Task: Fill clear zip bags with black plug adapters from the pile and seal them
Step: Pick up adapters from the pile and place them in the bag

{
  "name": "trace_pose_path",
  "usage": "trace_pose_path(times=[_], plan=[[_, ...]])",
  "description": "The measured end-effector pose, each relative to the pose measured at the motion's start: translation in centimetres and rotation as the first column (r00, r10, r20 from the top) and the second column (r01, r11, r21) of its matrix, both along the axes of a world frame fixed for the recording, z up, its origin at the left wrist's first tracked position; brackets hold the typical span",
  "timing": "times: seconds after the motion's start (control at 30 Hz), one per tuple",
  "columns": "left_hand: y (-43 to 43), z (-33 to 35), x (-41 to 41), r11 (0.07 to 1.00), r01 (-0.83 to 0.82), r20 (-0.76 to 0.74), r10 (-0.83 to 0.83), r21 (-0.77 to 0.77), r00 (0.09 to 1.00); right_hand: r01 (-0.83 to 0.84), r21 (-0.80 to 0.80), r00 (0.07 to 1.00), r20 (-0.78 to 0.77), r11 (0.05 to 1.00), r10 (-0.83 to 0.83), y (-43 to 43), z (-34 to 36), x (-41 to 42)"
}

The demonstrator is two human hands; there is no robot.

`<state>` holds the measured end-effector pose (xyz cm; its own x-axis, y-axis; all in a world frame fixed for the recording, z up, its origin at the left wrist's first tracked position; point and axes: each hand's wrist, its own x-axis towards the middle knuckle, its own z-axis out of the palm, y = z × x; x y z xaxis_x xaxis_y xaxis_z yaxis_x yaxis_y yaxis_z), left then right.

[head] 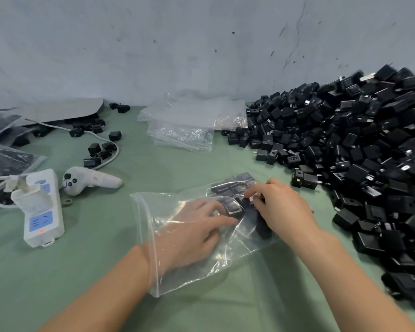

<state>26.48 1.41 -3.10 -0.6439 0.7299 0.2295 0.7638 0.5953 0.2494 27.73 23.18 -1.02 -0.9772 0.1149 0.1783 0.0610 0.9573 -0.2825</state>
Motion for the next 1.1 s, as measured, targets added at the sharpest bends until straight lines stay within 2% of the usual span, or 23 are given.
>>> trace_pose_path(times=[0.1, 0.2, 0.3, 0.43, 0.6, 0.7, 0.77, 0.87, 0.93, 1.03, 1.1], plan=[[0.4, 0.2, 0.1, 1.0, 0.003, -0.004, -0.003, -0.028, 1.0, -0.013, 0.002, 1.0, -0.009, 1.0, 0.013, 0.1, 0.0, 0.1], [0.8, 0.3, 0.6, 0.999, -0.026, -0.079, 0.022, -0.048, 0.997, -0.023, 0.013, 1.0, -0.006, 1.0, 0.023, 0.1, 0.0, 0.1], [0.9, 0.6, 1.2, 1.0, -0.024, -0.098, 0.023, -0.007, 0.995, -0.027, 0.013, 1.0, -0.006, 1.0, 0.027, 0.1, 0.0, 0.1], [0.4, 0.5, 1.0, 1.0, -0.026, 0.043, 0.026, -0.018, 0.999, -0.025, 0.023, 1.0, -0.013, 0.999, 0.026, 0.2, -0.2, 0.2], [-0.7, 1.0, 0.8, 0.999, 0.0, 0.005, 0.0, 0.05, 1.0, -0.026, 0.01, 0.999, -0.018, 1.0, 0.026, 0.4, -0.2, 0.2], [-2.4, 1.3, 0.8, 0.992, -0.011, 0.04, 0.006, 0.127, 0.999, -0.034, -0.101, 0.999, -0.038, 0.994, 0.03, 0.4, 0.0, 0.2], [-4.0, 1.7, 1.0, 0.976, -0.079, 0.07, 0.066, 0.204, 0.995, -0.043, -0.181, 0.998, -0.055, 0.983, 0.033, 0.3, 0.2, 0.2], [-6.6, 2.7, 1.7, 0.925, -0.241, 0.245, 0.17, 0.294, 0.954, -0.031, -0.239, 0.998, -0.054, 0.97, 0.018, 0.0, 0.4, 0.3], [-8.1, 3.3, 1.8, 0.884, -0.326, 0.294, 0.231, 0.334, 0.928, -0.029, -0.267, 0.998, -0.064, 0.963, 0.012, -0.4, 0.6, 0.5], [-9.8, 3.6, 1.2, 0.756, -0.539, 0.393, 0.398, 0.371, 0.829, -0.054, -0.285, 0.994, -0.109, 0.957, 0.024, -1.0, 0.9, 0.8], [-10.3, 3.3, 1.0, 0.678, -0.605, 0.51, 0.375, 0.418, 0.774, -0.082, -0.265, 0.988, -0.151, 0.961, 0.043, -1.5, 0.9, 0.9]])
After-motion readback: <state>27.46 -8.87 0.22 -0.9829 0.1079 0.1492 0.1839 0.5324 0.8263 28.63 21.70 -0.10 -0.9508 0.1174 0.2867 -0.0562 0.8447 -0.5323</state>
